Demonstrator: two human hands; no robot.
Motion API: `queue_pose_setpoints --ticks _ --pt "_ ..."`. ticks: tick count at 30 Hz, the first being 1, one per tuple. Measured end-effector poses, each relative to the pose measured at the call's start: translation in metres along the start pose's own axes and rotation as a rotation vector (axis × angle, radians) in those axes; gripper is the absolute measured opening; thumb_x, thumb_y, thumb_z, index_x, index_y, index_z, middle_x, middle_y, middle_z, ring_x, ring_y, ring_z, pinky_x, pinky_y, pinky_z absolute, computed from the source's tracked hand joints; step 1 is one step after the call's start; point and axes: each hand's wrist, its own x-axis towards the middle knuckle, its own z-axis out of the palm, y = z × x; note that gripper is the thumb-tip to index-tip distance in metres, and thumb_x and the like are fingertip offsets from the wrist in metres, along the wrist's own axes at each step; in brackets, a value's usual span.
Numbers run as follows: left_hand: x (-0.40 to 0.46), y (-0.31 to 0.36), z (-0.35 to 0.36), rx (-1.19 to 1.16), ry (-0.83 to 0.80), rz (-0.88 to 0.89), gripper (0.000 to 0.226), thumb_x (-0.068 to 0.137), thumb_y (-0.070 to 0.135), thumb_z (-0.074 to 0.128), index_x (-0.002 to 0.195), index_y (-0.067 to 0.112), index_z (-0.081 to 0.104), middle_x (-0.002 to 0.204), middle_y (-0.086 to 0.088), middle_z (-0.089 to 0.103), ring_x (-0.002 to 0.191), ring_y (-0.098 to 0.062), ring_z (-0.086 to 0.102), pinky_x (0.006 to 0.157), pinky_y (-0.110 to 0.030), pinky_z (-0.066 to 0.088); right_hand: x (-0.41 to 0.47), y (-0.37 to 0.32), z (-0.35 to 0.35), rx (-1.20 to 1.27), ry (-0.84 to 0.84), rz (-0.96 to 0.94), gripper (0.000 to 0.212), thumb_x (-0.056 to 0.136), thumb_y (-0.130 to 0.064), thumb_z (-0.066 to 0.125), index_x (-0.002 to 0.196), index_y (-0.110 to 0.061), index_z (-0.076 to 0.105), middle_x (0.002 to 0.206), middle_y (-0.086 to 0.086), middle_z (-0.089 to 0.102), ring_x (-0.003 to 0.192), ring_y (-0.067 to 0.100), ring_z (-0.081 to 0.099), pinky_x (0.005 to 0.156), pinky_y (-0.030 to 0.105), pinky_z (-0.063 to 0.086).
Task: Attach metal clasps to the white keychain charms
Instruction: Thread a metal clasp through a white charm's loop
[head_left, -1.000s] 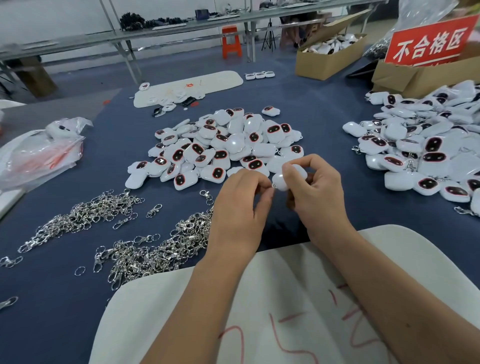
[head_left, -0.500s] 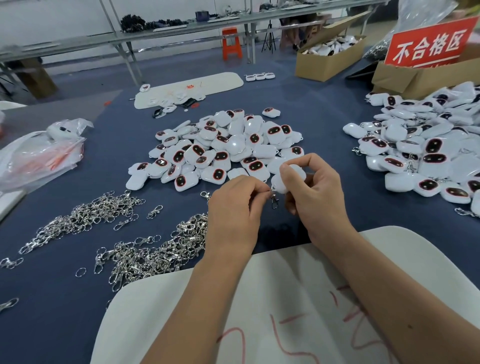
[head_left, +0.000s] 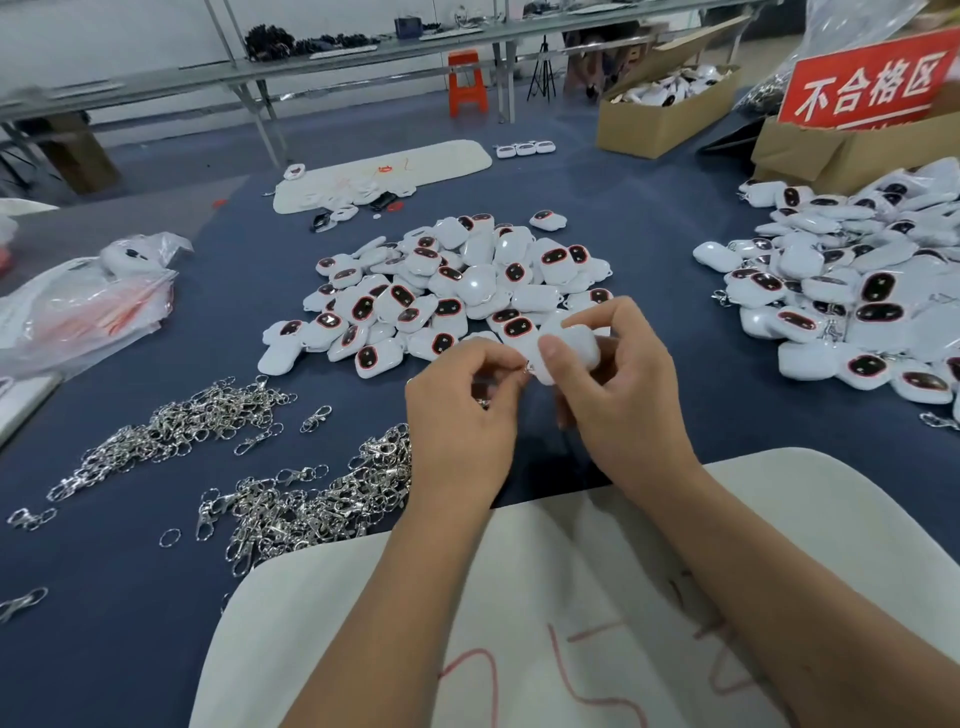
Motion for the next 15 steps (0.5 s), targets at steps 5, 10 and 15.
queue_pose_setpoints --ticks 5,10,15 --pt "0.0 0.003 0.008 -0.402 -0.013 -0.185 0.014 0.086 -0.002 0.076 0.085 0.012 0.071 0.078 -0.007 0.075 0.075 -0.013 0.071 0.072 -0.022 0.056 0.008 0.005 -0.009 0.376 -0.088 0.338 0.007 0.102 -0.023 0.067 0.097 -0.019 0.064 0.058 0.002 0.058 0.042 0.016 0.052 0.037 0.02 0.032" --pt "0.0 0.001 0.013 -0.494 0.088 -0.302 0.009 0.086 0.001 0.078 0.086 0.009 0.073 0.075 -0.01 0.073 0.069 -0.015 0.067 0.073 -0.032 0.057 0.011 0.007 -0.008 0.486 -0.133 0.383 0.009 0.101 -0.023 0.069 0.103 -0.014 0.071 0.063 0.006 0.06 0.047 0.02 0.056 0.038 0.02 0.035" --pt "0.001 -0.001 0.011 -0.375 0.136 -0.266 0.011 0.085 0.002 0.077 0.083 0.012 0.075 0.073 -0.002 0.074 0.067 -0.01 0.067 0.067 -0.022 0.054 0.01 0.007 -0.009 0.548 -0.2 0.36 0.022 0.091 -0.021 0.075 0.11 -0.011 0.071 0.068 0.012 0.064 0.053 0.02 0.06 0.044 0.022 0.04"
